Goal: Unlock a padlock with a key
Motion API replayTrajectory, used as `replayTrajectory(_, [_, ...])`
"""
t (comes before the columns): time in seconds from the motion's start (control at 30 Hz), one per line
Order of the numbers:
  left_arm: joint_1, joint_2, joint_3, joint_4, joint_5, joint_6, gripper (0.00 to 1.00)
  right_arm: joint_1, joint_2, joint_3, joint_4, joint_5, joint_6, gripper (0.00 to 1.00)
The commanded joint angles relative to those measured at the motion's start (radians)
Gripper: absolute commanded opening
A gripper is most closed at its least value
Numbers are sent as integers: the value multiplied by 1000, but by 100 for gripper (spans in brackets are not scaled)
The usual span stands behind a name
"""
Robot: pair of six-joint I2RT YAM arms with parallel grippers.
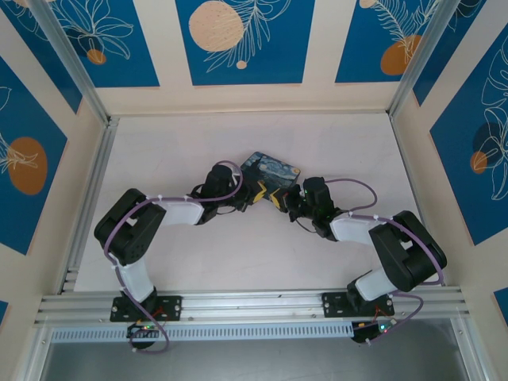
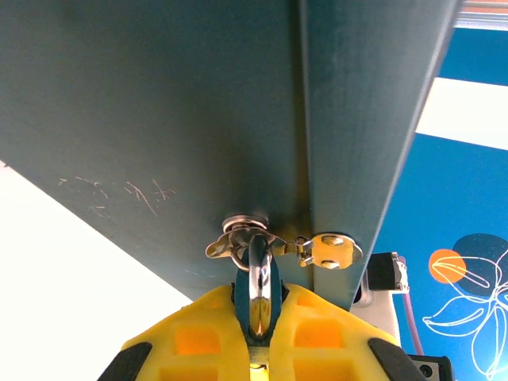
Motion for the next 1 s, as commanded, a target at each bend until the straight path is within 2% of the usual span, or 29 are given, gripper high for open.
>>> replayTrajectory(0.0, [2,-8,22,35,11,30,0,8,-5,32,13,5,7,0])
replayTrajectory(0.97, [-7,-4,37,47,8,17,0,26,42,64,46,13,38,0])
